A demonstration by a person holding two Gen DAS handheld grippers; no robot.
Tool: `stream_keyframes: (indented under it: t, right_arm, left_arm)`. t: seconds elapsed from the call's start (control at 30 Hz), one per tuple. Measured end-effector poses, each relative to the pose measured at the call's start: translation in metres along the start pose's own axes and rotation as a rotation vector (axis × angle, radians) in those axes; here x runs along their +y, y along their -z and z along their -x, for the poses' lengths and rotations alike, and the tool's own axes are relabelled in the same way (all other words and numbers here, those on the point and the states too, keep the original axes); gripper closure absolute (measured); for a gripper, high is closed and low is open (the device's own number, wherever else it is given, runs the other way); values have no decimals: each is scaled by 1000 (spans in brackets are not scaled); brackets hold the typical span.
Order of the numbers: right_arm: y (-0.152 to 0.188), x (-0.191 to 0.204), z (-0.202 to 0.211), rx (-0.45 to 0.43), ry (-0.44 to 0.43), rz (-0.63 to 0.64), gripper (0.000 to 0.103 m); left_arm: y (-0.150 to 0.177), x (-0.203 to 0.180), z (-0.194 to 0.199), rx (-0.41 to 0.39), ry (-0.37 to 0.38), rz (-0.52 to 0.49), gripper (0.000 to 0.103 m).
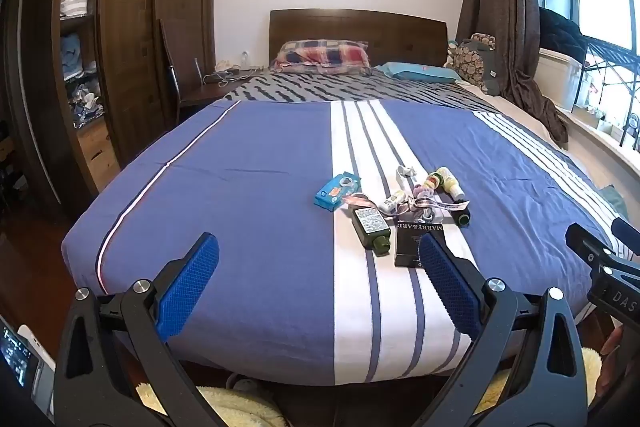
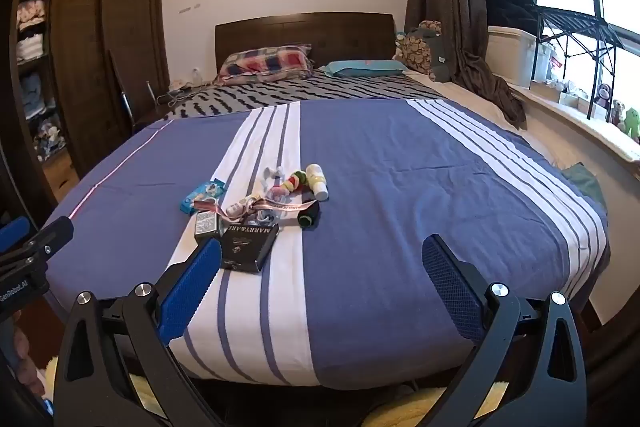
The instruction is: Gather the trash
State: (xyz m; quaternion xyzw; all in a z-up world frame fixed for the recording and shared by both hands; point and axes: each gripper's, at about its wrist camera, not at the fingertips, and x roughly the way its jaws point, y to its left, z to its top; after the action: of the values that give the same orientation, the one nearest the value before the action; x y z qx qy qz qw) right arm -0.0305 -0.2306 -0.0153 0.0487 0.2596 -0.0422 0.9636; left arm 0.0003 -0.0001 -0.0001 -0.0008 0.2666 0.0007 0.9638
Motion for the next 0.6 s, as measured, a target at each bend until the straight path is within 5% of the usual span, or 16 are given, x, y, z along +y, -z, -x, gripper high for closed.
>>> stream_keyframes:
  t: [0.6]
  right_arm:
    - [0,2,2,-3,13,17,3]
  left_arm:
    - [0,0,1,-5,0,-7,8]
